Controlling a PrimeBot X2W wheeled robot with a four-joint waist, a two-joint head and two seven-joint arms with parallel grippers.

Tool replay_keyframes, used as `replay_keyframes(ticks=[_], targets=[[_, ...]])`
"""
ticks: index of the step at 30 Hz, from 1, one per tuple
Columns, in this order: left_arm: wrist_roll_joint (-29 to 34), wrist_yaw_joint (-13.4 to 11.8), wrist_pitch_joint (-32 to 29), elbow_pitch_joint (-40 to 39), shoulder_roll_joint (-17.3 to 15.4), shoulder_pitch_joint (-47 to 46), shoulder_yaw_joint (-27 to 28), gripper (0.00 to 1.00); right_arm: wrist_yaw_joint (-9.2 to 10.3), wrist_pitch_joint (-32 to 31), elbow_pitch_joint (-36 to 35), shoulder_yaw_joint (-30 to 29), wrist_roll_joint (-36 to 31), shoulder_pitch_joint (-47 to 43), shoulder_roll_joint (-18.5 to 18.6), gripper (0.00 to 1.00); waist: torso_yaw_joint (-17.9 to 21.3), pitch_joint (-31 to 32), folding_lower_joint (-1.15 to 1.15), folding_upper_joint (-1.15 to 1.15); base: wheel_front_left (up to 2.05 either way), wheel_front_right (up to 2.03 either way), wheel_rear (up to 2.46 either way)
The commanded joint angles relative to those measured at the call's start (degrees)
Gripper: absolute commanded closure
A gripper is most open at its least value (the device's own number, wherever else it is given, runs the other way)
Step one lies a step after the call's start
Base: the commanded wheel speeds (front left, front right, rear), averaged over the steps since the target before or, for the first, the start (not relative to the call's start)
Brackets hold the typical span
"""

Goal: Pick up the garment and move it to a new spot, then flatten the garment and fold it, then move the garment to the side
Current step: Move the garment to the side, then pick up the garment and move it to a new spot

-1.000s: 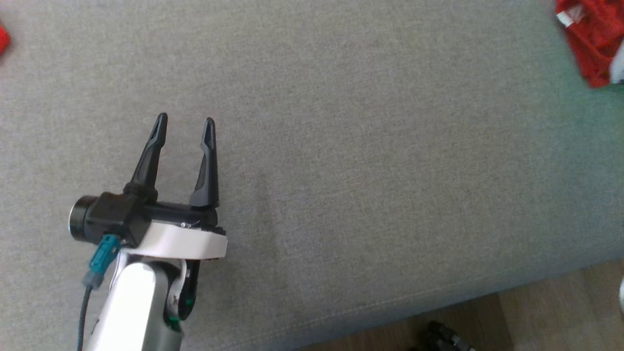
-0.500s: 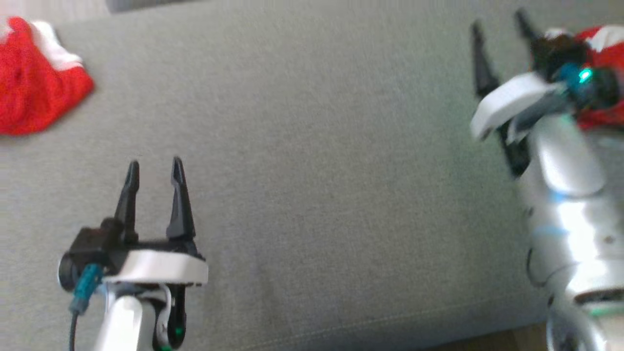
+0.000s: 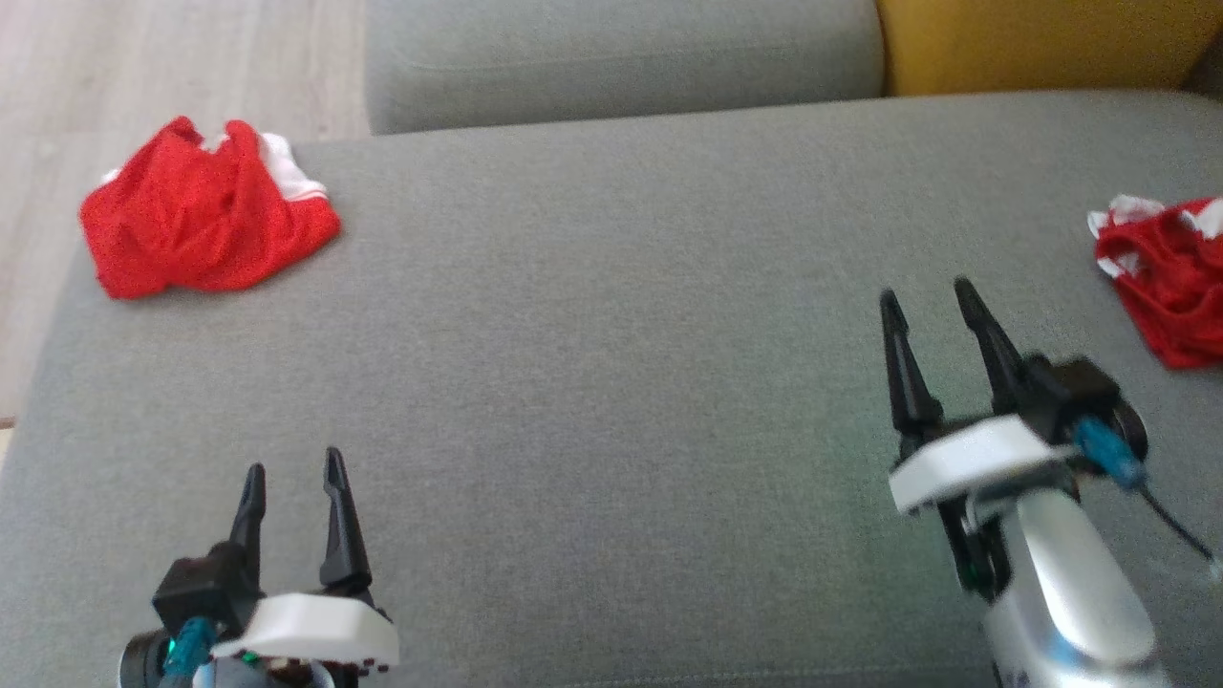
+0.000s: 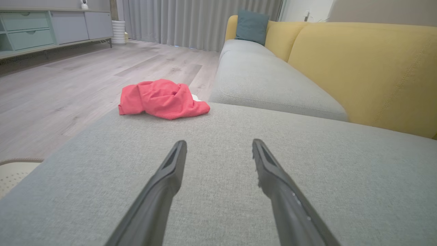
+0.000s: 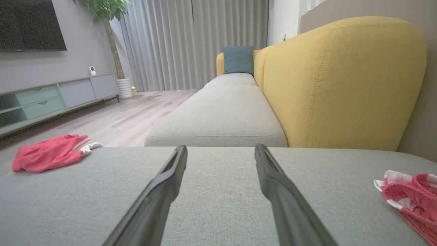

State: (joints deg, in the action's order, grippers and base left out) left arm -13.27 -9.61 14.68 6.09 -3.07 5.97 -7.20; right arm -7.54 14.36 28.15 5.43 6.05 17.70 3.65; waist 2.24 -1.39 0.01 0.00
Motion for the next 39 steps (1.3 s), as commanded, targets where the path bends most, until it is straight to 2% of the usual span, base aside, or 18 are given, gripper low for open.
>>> replay_keyframes(ticks=[1,7,13,21,39], targets=[[-0.4,-0.4,0.3,-1.5,0.2,-1.6,1.2,0.0,0.05,0.5,-3.9,0.5,0.7,-0.3,-0.8,0.0,-1.2,1.2,-0.01,0.0,0.0,0.0,0.0],[-0.6,-0.5,0.3,-1.1,0.2,-0.9,0.7,0.0,0.05,-0.6,-12.9,-0.9,2.0,-9.2,-0.8,0.0,-1.8,1.9,-0.01,0.0,0.0,0.0,0.0],[-0.7,-0.2,0.3,-0.6,0.2,-0.7,0.3,0.0,0.05,-2.1,-17.5,-0.2,2.6,-13.4,-0.8,0.0,-1.5,1.9,-0.01,0.0,0.0,0.0,0.0],[-0.6,0.1,0.3,-0.5,0.2,-0.9,0.2,0.0,0.05,-2.7,-19.1,0.0,4.0,-16.3,-0.8,0.0,-1.3,2.0,-0.01,0.0,0.0,0.0,0.0],[-0.5,0.4,0.3,-0.5,0.2,-1.0,0.4,0.0,0.05,-3.4,-20.2,0.2,3.7,-17.0,-0.8,0.0,-1.2,1.8,-0.01,0.0,0.0,0.0,0.0]])
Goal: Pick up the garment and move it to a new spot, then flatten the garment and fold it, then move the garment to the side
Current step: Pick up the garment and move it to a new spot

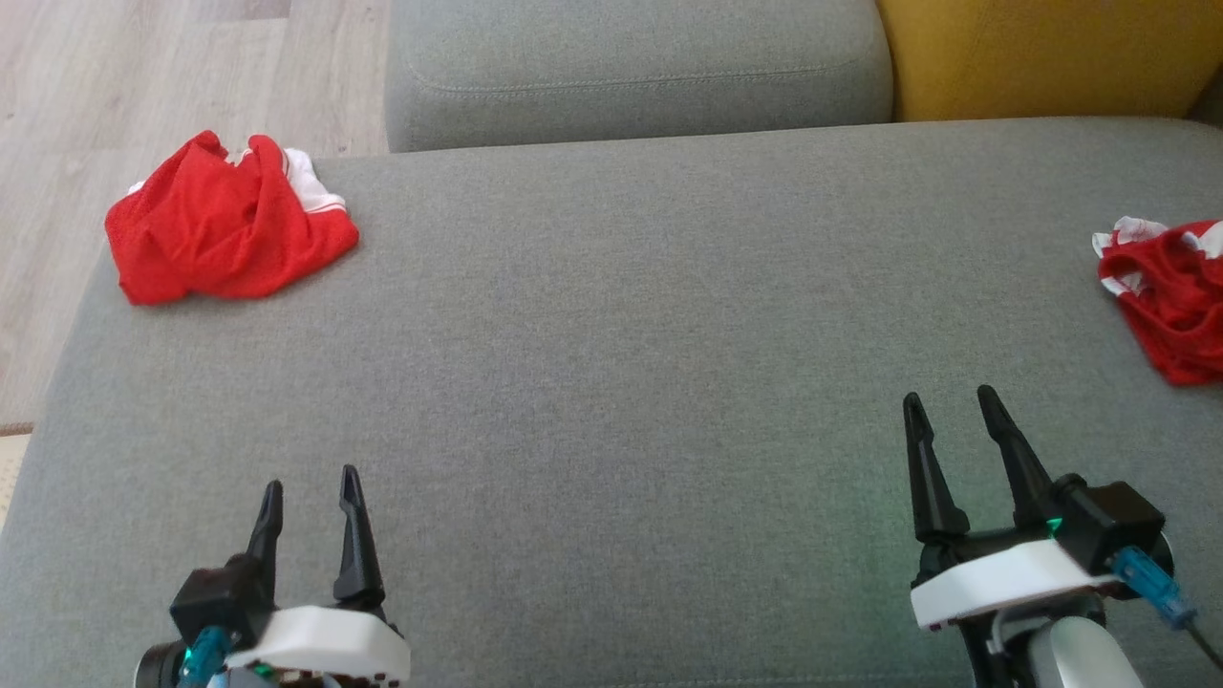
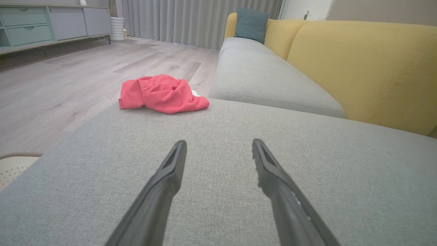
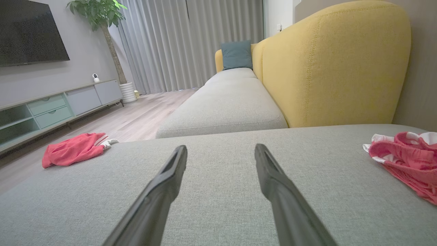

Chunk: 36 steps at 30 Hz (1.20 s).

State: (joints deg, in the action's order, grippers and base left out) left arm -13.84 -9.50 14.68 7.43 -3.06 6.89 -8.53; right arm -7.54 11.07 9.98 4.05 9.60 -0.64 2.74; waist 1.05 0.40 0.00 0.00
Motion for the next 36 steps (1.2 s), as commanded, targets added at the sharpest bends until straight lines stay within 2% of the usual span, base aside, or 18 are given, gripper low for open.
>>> replay_keyframes(ticks=[1,7,12,18,28,29,33,36], targets=[[0.1,0.3,0.3,-1.8,0.2,-1.9,1.8,0.0,0.05,-0.1,-2.0,1.5,0.2,1.4,0.1,0.0,0.0,0.0,0.0,0.0,0.0,0.0,0.0],[0.1,0.3,0.3,-1.7,0.2,-2.1,1.6,0.0,0.05,-0.3,-2.0,1.4,-0.1,1.3,0.1,0.0,-0.4,0.0,0.0,0.0,0.0,0.0,0.0],[0.2,0.4,0.3,-1.8,0.2,-2.5,1.2,0.0,0.05,-0.4,-2.1,1.3,-0.2,1.1,0.1,0.0,-2.8,0.2,0.0,0.0,0.0,0.0,0.0],[1.0,0.5,0.3,-2.7,0.2,-2.6,0.7,0.0,0.05,-0.4,-2.6,1.1,-0.1,0.2,0.1,0.0,-9.9,1.0,0.0,0.0,0.0,0.0,0.0],[1.9,0.3,0.3,-4.6,-0.5,-1.4,2.0,0.0,0.05,0.1,-2.2,2.4,1.3,-0.9,0.1,0.0,-24.8,2.9,0.0,0.0,0.0,0.0,0.0],[1.9,0.3,0.3,-4.6,-0.5,-1.4,2.0,0.0,0.05,0.1,-2.2,2.4,1.3,-0.9,0.1,0.0,-24.8,2.9,0.0,0.0,0.0,0.0,0.0],[1.7,0.1,0.3,-4.8,-1.1,-0.9,3.1,0.0,0.05,0.4,-1.5,3.5,1.9,-0.8,0.1,0.0,-28.8,3.3,0.0,0.0,0.0,0.0,0.0],[1.4,-0.6,0.3,-6.0,-1.1,-0.1,4.6,0.0,0.05,0.1,-1.3,5.2,1.8,0.2,0.1,0.0,-29.6,2.4,0.0,0.0,0.0,0.0,0.0]])
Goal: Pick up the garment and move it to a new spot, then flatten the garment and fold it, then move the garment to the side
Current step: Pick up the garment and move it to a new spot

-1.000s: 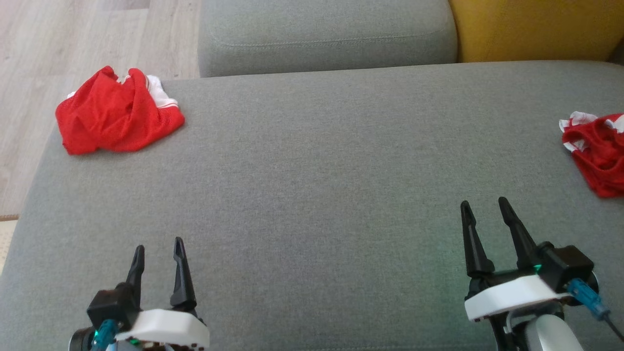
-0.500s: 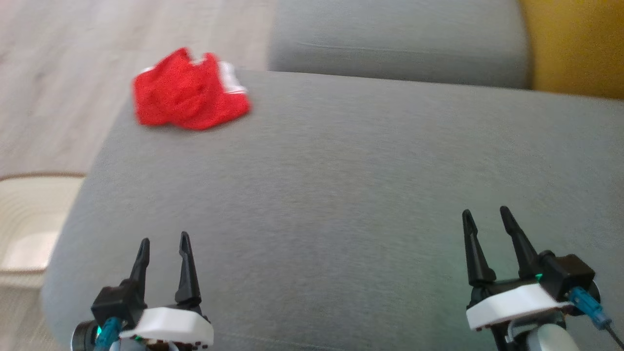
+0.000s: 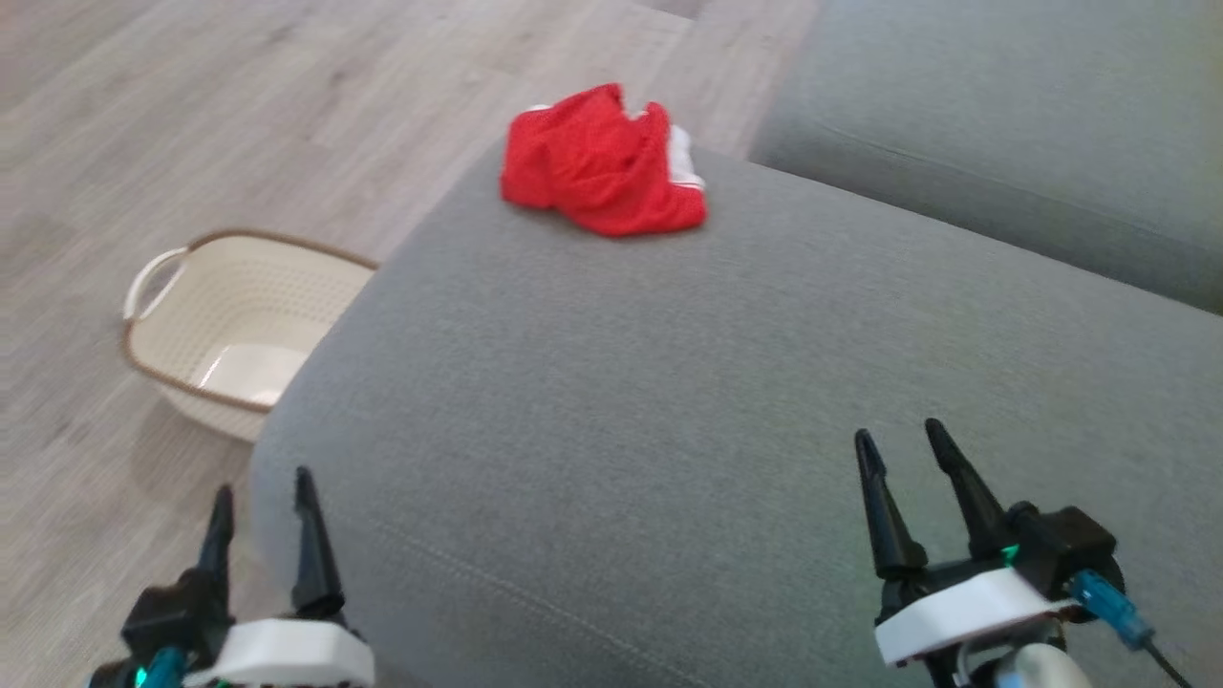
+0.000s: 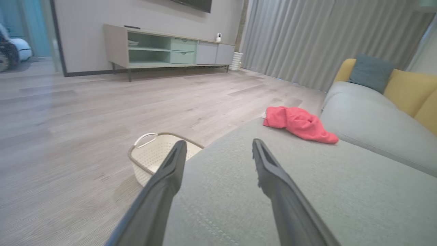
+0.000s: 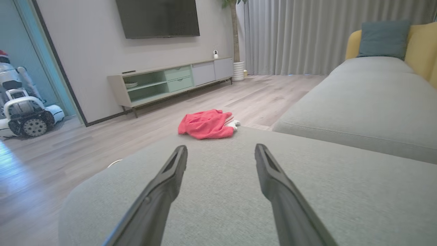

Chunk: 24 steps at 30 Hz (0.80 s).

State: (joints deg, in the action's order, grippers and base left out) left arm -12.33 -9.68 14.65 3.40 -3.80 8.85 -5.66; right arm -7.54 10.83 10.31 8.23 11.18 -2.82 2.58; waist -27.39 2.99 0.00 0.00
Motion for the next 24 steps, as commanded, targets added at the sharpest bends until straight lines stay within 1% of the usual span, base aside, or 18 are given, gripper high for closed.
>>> replay_keyframes(ticks=[1,7,15,18,20,24], targets=[[-0.2,-0.6,0.3,-2.4,-0.3,-1.8,2.1,0.0,0.05,0.3,-1.5,1.4,0.1,2.8,0.3,0.0,-1.3,-0.4,0.0,0.0,0.0,0.0,0.0],[-0.4,-1.3,0.3,-4.5,0.1,-0.2,3.5,0.0,0.05,0.0,-0.6,3.0,-0.2,4.4,0.3,0.0,-1.9,-1.3,0.0,0.0,0.0,0.0,0.0],[-0.3,-1.1,0.3,-4.4,0.0,0.2,4.3,0.0,0.05,0.0,-0.7,2.7,-0.5,4.0,0.3,0.0,-2.0,-1.5,0.0,0.0,0.0,0.0,0.0],[-0.1,-0.5,0.3,-4.0,-1.2,-0.8,4.7,0.0,0.05,-0.1,-1.2,1.7,-0.7,3.5,0.3,0.0,-1.9,-2.1,0.0,0.0,0.0,0.0,0.0],[0.4,0.2,0.2,-3.8,-2.7,-2.4,4.9,0.0,0.05,-0.3,-1.8,1.0,-1.0,3.2,0.3,0.0,-1.6,-3.0,0.0,0.0,0.0,0.0,0.0],[1.0,1.0,-1.0,-4.1,-6.1,-8.1,6.0,0.0,0.05,-1.4,-3.9,0.9,-2.5,4.7,0.3,0.0,1.6,-7.0,0.0,0.0,0.0,0.0,0.0]])
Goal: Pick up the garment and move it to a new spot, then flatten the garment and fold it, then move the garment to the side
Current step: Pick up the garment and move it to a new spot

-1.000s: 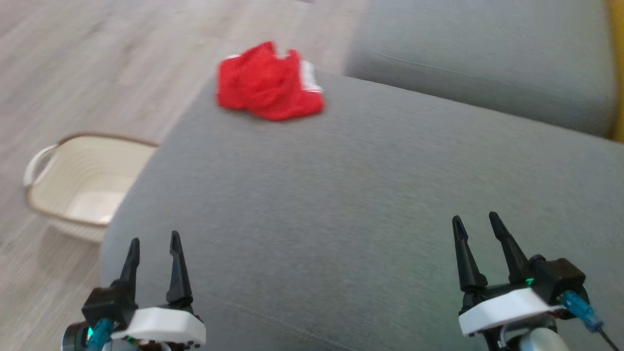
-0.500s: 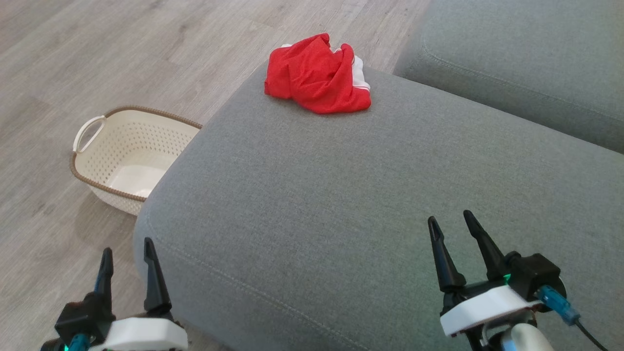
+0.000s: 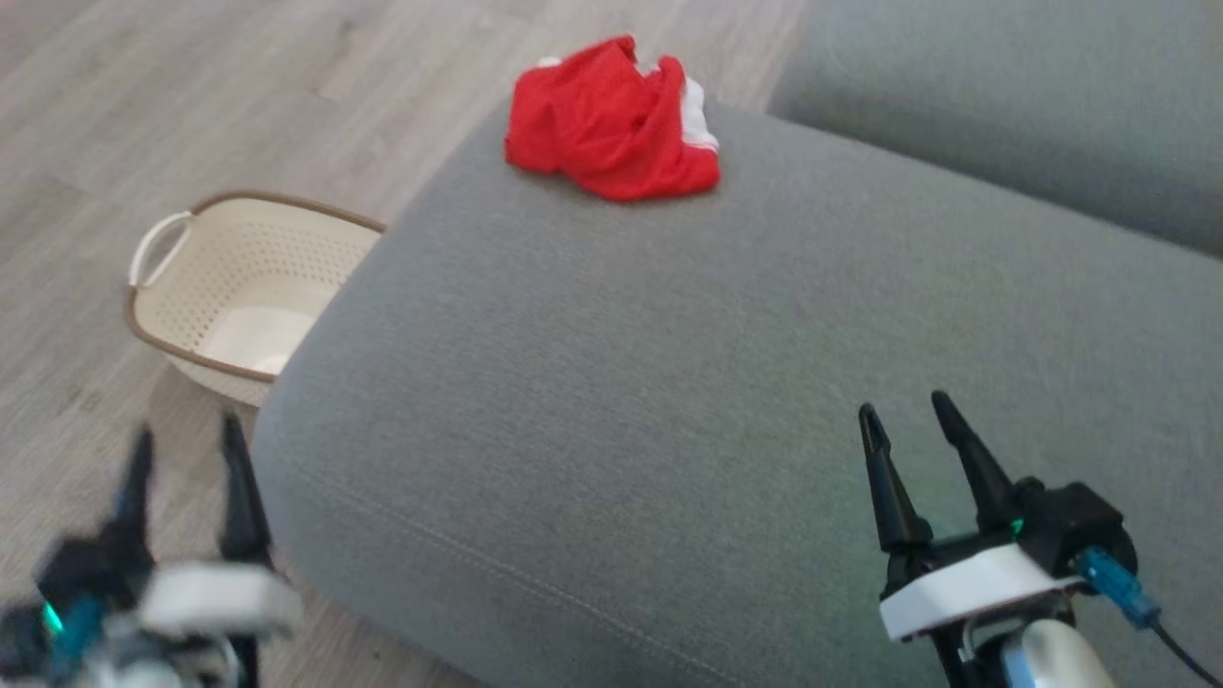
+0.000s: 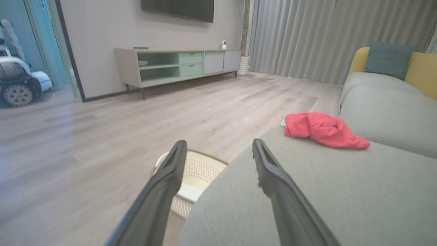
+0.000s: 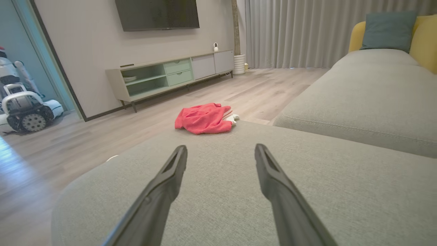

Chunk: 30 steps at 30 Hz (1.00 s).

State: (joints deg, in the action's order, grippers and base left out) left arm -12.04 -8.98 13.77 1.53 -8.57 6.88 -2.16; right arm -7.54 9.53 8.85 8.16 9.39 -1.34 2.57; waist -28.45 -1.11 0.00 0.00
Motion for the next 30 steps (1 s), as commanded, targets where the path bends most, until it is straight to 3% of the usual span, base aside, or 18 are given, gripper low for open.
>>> replay_keyframes(ticks=[1,12,20,30], targets=[[0.9,0.6,-0.6,-2.3,-2.3,-8.1,2.6,0.0,0.05,-0.4,-3.0,0.8,-1.2,3.8,0.3,0.0,3.6,-4.1,0.0,0.0,0.0,0.0,0.0],[1.9,7.4,-8.7,4.6,-12.3,-37.1,1.4,0.0,0.05,-3.3,-10.2,-0.5,-5.8,11.9,0.3,0.0,15.9,-19.3,0.0,0.0,0.0,0.0,0.0],[1.5,12.4,-15.4,17.3,-14.9,-54.2,-1.7,0.0,0.05,-3.7,-13.3,-1.3,-7.4,13.9,0.3,0.0,22.1,-27.1,0.0,0.0,0.0,0.0,0.0],[-0.4,15.0,-26.1,34.5,-16.7,-65.9,-4.4,0.0,0.05,-2.5,-15.8,-0.9,-6.9,15.0,0.3,0.0,28.8,-33.8,0.0,0.0,0.0,0.0,0.0]])
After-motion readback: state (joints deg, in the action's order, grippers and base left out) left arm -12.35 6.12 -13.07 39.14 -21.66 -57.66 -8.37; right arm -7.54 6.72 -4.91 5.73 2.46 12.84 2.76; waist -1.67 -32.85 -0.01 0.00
